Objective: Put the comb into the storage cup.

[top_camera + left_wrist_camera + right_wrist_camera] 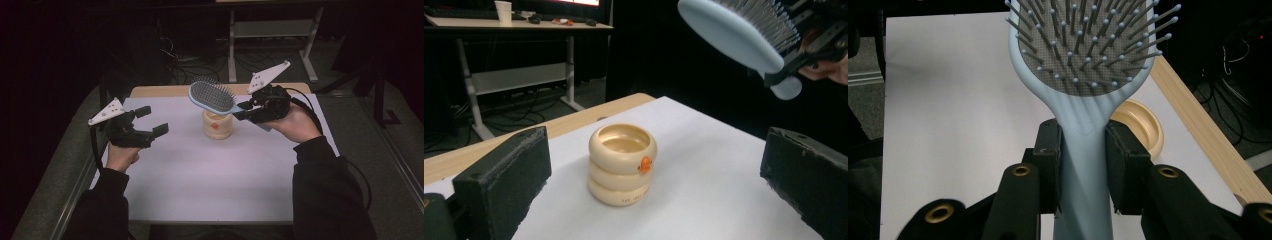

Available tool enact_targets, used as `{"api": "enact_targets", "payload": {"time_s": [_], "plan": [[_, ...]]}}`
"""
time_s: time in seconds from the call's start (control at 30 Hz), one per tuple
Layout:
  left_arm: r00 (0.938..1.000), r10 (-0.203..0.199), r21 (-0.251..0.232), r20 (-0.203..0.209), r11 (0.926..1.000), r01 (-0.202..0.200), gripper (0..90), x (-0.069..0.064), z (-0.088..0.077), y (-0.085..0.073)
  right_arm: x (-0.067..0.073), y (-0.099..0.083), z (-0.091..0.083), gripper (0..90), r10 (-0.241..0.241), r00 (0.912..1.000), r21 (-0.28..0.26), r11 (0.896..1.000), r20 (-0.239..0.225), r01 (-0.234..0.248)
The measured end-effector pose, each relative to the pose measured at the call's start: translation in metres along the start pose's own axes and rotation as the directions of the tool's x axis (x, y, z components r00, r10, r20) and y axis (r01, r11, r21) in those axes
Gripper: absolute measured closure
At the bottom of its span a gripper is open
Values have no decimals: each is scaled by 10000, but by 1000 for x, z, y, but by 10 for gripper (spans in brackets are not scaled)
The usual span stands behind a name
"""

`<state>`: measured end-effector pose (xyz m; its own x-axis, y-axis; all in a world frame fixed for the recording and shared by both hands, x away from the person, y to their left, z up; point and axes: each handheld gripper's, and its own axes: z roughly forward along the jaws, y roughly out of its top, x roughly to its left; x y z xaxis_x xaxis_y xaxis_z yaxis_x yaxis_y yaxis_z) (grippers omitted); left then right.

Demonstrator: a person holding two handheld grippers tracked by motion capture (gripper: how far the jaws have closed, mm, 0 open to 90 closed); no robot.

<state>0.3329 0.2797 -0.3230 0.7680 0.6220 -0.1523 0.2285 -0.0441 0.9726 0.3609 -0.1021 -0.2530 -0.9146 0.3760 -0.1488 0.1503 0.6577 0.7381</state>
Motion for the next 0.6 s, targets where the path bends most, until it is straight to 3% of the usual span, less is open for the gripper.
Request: {"api": "enact_targets", "payload": {"time_s": [0.6], "plan": [[9991,-134,-176,396,9997,141,0,-11,24,18,3,10,17,682,-40,9998,-290,9996,-200,34]]}}
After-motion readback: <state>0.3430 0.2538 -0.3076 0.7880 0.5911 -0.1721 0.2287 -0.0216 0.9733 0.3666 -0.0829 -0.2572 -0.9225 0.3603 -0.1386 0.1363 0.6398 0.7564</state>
